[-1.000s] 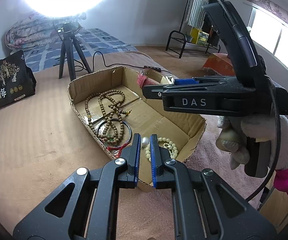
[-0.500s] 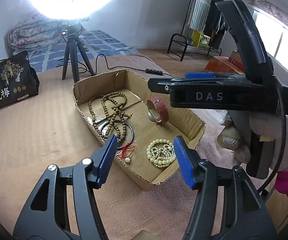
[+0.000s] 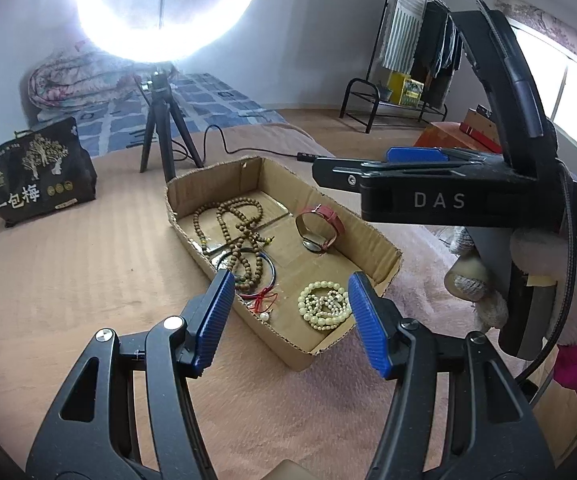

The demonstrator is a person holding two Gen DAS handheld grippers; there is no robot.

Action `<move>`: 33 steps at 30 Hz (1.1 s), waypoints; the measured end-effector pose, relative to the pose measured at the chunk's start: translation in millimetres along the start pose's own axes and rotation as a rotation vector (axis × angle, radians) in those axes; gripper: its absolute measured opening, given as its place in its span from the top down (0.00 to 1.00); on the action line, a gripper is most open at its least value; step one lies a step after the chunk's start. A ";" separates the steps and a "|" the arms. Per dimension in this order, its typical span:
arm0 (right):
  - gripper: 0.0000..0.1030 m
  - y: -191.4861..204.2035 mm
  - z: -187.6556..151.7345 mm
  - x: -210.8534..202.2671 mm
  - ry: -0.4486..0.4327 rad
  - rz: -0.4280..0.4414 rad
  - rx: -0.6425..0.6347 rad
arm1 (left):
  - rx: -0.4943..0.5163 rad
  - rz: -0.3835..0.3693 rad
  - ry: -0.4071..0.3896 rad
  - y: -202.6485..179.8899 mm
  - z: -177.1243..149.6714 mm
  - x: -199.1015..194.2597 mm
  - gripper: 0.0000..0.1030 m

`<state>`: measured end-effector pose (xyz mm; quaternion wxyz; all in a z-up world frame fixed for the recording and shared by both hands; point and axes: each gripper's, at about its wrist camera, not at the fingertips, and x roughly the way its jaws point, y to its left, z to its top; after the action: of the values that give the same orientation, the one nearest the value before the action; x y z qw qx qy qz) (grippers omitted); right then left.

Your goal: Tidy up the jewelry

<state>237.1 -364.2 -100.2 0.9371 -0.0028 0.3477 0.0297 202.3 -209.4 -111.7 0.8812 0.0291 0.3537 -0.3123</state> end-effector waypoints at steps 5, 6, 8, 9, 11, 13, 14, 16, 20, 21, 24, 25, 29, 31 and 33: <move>0.05 5.3 0.4 -19.4 -0.024 -0.001 -0.005 | -0.002 0.015 -0.025 -0.4 0.4 -19.7 0.41; 0.05 6.4 -0.6 -23.4 -0.028 -0.002 -0.006 | -0.001 0.018 -0.030 -0.7 0.5 -23.1 0.41; 0.05 8.0 -2.0 -33.2 -0.038 -0.008 -0.007 | 0.002 0.028 -0.040 -0.9 0.6 -31.9 0.41; 0.05 8.3 -2.8 -37.3 -0.042 -0.010 -0.005 | 0.004 0.034 -0.048 -1.3 0.1 -37.7 0.41; 0.05 7.9 -6.6 -49.0 -0.054 -0.013 0.009 | 0.004 0.045 -0.062 -1.2 -1.1 -47.7 0.41; 0.05 7.2 -11.5 -59.0 -0.061 -0.026 0.018 | 0.000 0.059 -0.074 0.2 -2.7 -58.5 0.41; 0.05 6.5 -14.0 -63.3 -0.063 -0.034 0.019 | -0.002 0.067 -0.082 1.1 -3.7 -64.8 0.41; 0.04 6.1 -20.3 -72.6 -0.064 -0.057 0.018 | -0.015 0.094 -0.099 4.0 -5.5 -77.2 0.41; 0.02 7.6 -33.1 -95.4 -0.075 -0.098 0.013 | -0.057 0.125 -0.129 12.5 -8.9 -101.2 0.37; 0.02 8.1 -36.0 -101.3 -0.080 -0.105 0.016 | -0.068 0.134 -0.133 14.7 -10.3 -108.1 0.32; 0.00 6.9 -42.9 -120.1 -0.097 -0.115 0.041 | -0.074 0.162 -0.144 17.8 -13.6 -124.4 0.28; 0.00 6.9 -44.6 -125.3 -0.103 -0.119 0.049 | -0.067 0.175 -0.146 18.6 -14.1 -129.8 0.28; 0.00 6.2 -52.6 -147.5 -0.125 -0.134 0.076 | -0.056 0.228 -0.150 18.5 -19.8 -150.4 0.25; 0.00 7.4 -56.1 -157.0 -0.136 -0.141 0.086 | -0.058 0.250 -0.160 18.6 -23.1 -160.8 0.23; 0.00 10.1 -58.6 -164.4 -0.146 -0.150 0.087 | -0.059 0.260 -0.171 18.2 -25.9 -168.9 0.22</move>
<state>74.1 -364.5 -37.4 0.9588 0.0139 0.2784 -0.0552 103.3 -98.2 -25.8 0.9415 0.0218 0.2799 -0.1865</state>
